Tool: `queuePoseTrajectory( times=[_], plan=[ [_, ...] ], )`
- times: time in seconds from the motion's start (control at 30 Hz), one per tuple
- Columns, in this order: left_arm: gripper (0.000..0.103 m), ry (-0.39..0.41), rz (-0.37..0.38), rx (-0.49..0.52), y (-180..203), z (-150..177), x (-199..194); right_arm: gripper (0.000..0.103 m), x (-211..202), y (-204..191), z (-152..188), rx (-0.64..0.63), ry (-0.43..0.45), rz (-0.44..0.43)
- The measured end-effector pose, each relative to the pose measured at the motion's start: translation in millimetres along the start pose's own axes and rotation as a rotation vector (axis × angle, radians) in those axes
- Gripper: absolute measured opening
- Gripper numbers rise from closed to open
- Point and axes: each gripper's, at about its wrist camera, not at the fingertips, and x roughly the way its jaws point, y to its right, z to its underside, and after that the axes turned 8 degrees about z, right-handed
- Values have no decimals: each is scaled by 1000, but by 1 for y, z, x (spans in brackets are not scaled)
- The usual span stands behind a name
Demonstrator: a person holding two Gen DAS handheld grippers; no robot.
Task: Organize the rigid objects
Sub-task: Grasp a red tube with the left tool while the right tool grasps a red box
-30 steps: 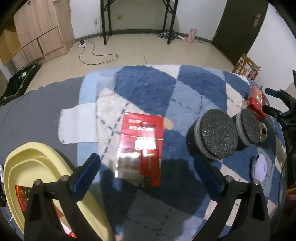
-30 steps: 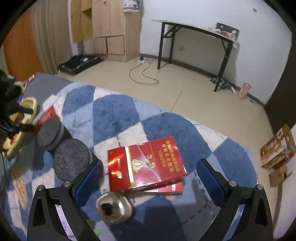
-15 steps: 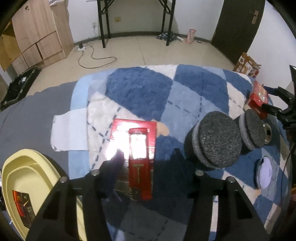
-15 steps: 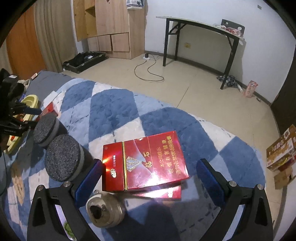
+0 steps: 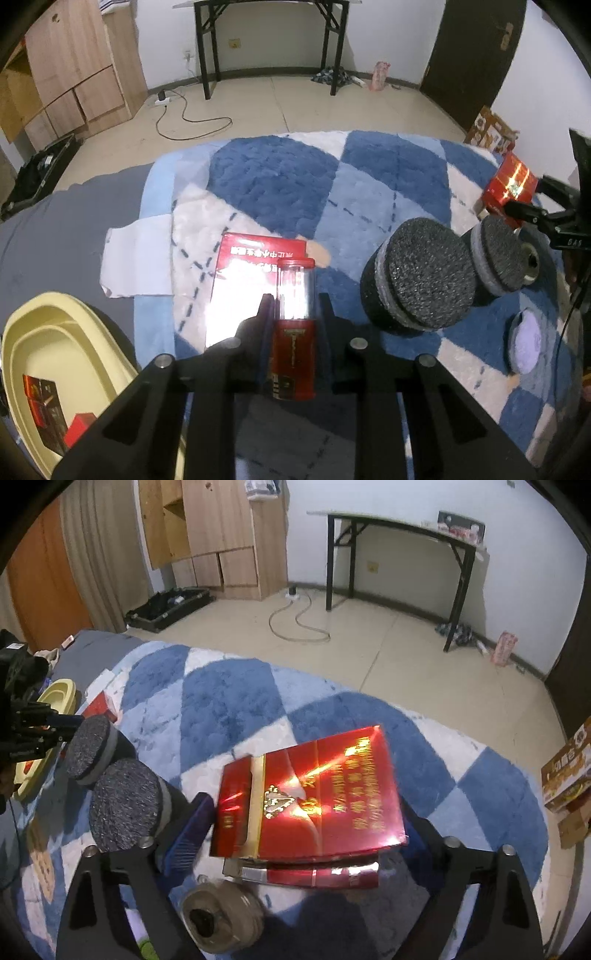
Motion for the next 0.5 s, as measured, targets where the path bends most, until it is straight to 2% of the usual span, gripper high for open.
queuePoseTrajectory(
  times=[0.03,0.07,0.1,0.2,0.27,0.4,0.5],
  plan=[
    [24,12,5,-6,0,0,-5,81,-3,1,0,12,9,2],
    [24,28,7,-4,0,0,-11,70,-10,2,-1,18,32,8],
    [24,35,13,-2,0,0,-14,63,-15,4,-2,20,45,4],
    [24,16,21,0,-1,-1,-14,62,-13,4,2,-10,14,25],
    [24,5,22,13,1,1,-12,68,-9,4,6,-6,-5,29],
    [24,16,25,14,2,4,-19,95,-9,6,8,52,-22,43],
    [24,18,32,-1,-1,5,-24,103,-18,-2,7,30,-3,88]
  ],
)
